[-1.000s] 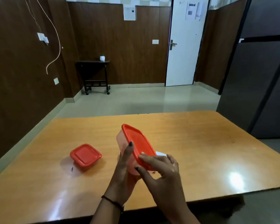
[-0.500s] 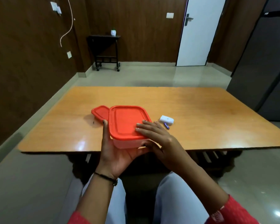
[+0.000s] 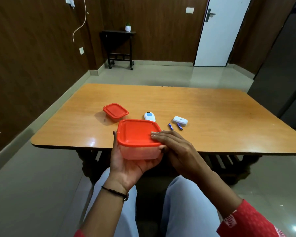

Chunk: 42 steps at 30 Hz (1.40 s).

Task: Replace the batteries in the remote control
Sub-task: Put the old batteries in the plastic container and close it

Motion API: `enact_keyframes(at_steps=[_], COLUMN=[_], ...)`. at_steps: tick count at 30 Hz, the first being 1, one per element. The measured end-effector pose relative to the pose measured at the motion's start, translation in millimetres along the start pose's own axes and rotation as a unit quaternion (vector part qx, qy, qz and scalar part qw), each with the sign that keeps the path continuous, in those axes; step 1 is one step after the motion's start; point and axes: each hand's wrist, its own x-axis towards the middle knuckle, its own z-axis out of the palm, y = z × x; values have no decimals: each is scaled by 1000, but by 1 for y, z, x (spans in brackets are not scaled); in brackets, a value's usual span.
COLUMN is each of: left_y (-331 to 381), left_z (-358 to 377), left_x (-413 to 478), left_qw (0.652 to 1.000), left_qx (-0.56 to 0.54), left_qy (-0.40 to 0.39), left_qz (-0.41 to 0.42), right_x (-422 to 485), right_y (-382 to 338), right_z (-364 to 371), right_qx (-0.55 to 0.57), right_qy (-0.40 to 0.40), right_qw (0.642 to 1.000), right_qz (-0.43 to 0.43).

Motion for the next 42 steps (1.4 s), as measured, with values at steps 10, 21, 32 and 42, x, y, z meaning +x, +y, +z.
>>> enact_keyframes(at_steps=[10,21,32,42], left_y=[-17,-24,-34,-108], left_z=[-11,-27,-8,23], left_x=[27,44,64,180], left_qw=[998,997,991,922], left_qx=[-8,23,85,366], left_qy=[57,71,-38,112], left_qz=[-13,-11,-92,-60], right_x=[-12,-7,1,-68], right_y=[23,46,113,188], right_z=[0,10,-48,-81], right_qx=[104,139,191,351], right_qy=[14,125,397,576], right_qw=[983,953,752,488], right_qz=[152,238,490,553])
